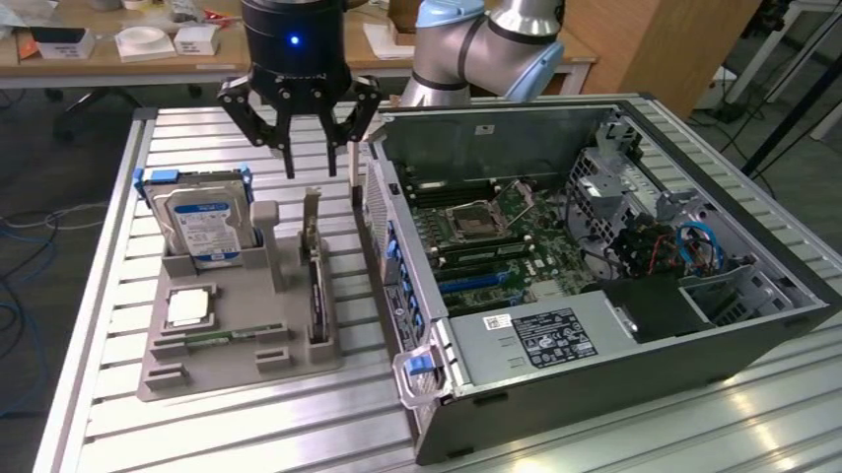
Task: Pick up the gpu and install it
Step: 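Pick up the gpu and move the gpu toward the slot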
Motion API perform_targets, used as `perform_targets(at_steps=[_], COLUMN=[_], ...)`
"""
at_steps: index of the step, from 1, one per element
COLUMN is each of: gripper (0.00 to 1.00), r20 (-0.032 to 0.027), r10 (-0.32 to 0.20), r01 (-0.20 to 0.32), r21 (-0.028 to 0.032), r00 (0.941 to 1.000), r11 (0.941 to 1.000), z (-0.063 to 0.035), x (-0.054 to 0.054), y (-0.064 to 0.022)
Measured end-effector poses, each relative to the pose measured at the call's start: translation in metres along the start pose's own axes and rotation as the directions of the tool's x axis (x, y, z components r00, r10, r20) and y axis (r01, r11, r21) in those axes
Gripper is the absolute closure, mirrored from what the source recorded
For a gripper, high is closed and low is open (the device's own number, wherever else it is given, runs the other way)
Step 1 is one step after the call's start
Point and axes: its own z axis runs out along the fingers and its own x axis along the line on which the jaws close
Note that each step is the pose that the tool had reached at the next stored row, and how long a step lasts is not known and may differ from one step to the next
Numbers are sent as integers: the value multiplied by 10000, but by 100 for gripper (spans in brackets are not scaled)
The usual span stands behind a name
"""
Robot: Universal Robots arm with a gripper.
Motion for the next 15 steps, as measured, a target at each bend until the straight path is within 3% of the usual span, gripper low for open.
perform_targets(at_steps=[15], gripper=[53], r20=[0], r10=[0], r01=[0], r21=[1], r00=[10000], r11=[10000], z=[107], x=[47], y=[-132])
